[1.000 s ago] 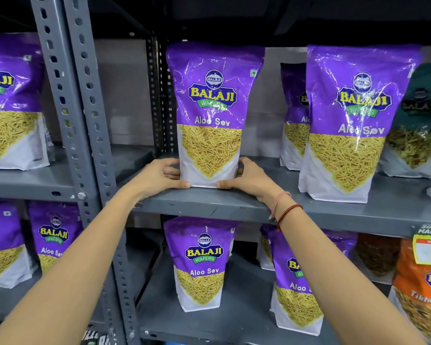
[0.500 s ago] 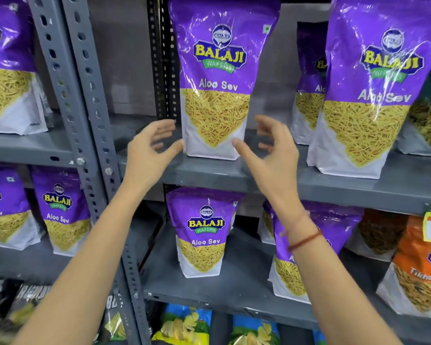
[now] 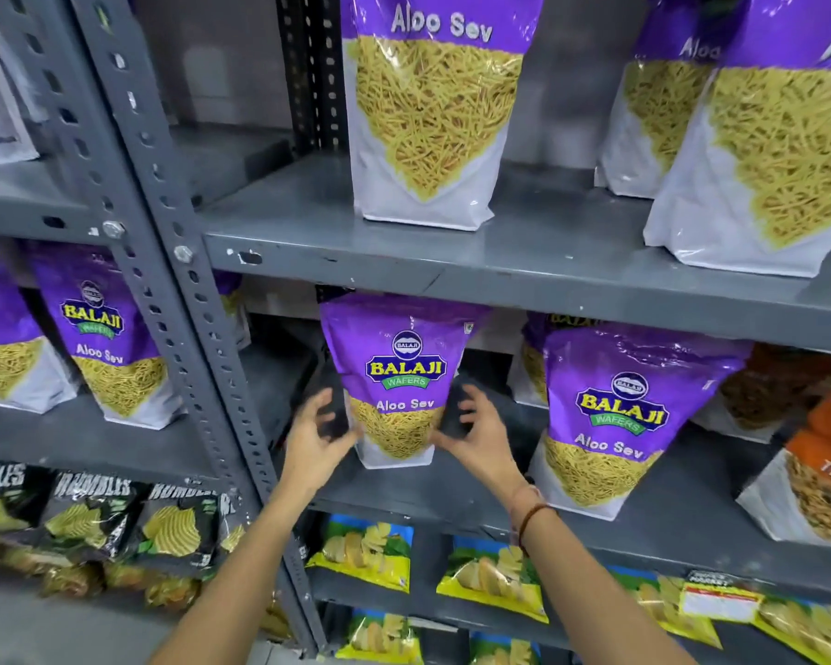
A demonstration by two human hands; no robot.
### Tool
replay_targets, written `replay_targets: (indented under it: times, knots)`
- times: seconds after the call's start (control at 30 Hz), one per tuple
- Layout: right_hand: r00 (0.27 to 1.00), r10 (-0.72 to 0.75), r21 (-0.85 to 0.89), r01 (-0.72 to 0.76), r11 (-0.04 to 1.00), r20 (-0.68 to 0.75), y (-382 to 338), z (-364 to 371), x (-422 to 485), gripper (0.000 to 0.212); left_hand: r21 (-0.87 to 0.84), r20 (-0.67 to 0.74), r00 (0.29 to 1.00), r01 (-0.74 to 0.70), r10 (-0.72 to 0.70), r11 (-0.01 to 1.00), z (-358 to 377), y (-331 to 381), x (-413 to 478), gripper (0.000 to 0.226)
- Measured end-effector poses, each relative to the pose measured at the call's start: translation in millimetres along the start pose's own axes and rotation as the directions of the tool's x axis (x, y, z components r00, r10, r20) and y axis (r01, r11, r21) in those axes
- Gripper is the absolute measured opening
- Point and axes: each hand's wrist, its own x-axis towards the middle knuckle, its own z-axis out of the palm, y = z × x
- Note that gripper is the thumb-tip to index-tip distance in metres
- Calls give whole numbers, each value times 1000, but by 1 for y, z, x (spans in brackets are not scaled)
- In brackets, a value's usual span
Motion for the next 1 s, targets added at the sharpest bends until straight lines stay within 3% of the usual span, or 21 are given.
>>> replay_targets:
  times: [0.1,0.23,0.37,0.53,0.73,1.0]
  knots:
    - [975,76,-7,-77,997,208,21,11,19,108,105,191,978,67,-86,992,6,-24,7,83]
    - [955,104,48,-122,991,278,26,26,30,89,128,313,942,85,-122,988,13,-31,18,77]
    - [973,88,35,-98,995,216,22,29,31,78,131,285,953,62,-98,989,17,-27,28,66]
    - [998,56,1,-56,998,34,18,30,19,78,148,380,920,39,-93,988,13,-20,40,75]
    - [998,68,-31,-68,997,-17,24,35,-2,77,135,472,872,76,-131,988,8,-32,40,95]
    - [996,84,-24,-85,996,-13,29,38,-4,78,102,419,902,67,-104,993,7,-48,25,68]
